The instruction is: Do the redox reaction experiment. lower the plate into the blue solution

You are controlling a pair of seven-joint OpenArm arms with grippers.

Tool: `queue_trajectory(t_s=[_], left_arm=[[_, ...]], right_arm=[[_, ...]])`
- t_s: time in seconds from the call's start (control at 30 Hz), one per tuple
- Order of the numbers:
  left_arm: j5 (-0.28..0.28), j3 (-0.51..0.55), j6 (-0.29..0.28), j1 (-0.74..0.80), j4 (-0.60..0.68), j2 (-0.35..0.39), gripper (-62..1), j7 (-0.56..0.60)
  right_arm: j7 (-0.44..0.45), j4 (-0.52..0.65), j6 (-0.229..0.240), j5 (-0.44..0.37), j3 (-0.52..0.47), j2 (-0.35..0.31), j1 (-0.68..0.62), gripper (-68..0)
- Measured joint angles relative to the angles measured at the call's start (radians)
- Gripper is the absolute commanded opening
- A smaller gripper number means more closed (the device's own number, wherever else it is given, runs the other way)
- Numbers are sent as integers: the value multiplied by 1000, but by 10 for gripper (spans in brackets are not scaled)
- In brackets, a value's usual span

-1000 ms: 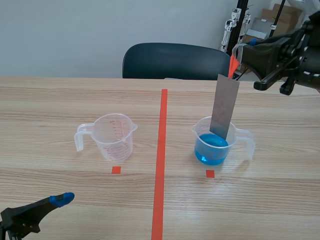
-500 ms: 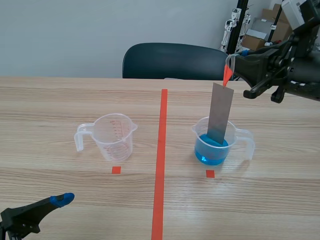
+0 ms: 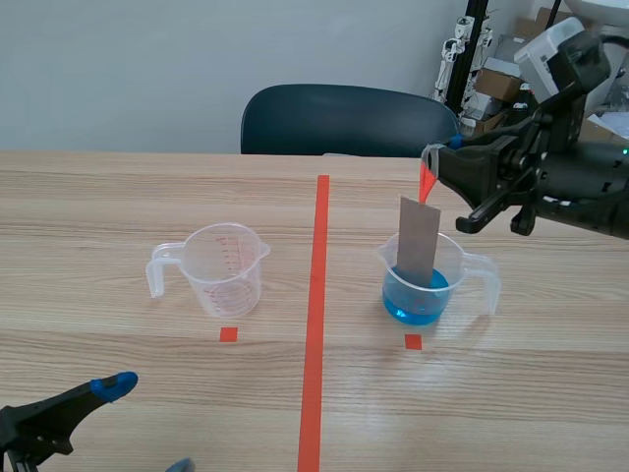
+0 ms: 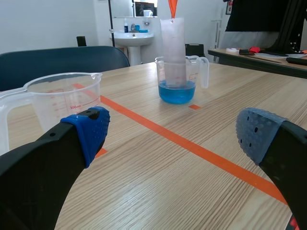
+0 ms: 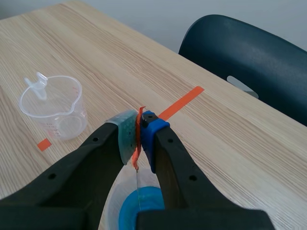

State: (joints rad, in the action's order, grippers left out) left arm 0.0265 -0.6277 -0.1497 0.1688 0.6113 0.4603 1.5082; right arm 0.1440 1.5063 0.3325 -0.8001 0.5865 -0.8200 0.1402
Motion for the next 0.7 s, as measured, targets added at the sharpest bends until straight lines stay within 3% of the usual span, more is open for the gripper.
queue_trajectory(t_s=[0.4, 0.7], left_arm=[[0, 0, 0, 0, 0, 0, -52, 0], [0, 0, 0, 0, 0, 0, -52, 0]], right_arm=[[21, -60, -3, -5, 3, 17, 3, -671], [38, -60, 64, -4, 3, 17, 3, -671]])
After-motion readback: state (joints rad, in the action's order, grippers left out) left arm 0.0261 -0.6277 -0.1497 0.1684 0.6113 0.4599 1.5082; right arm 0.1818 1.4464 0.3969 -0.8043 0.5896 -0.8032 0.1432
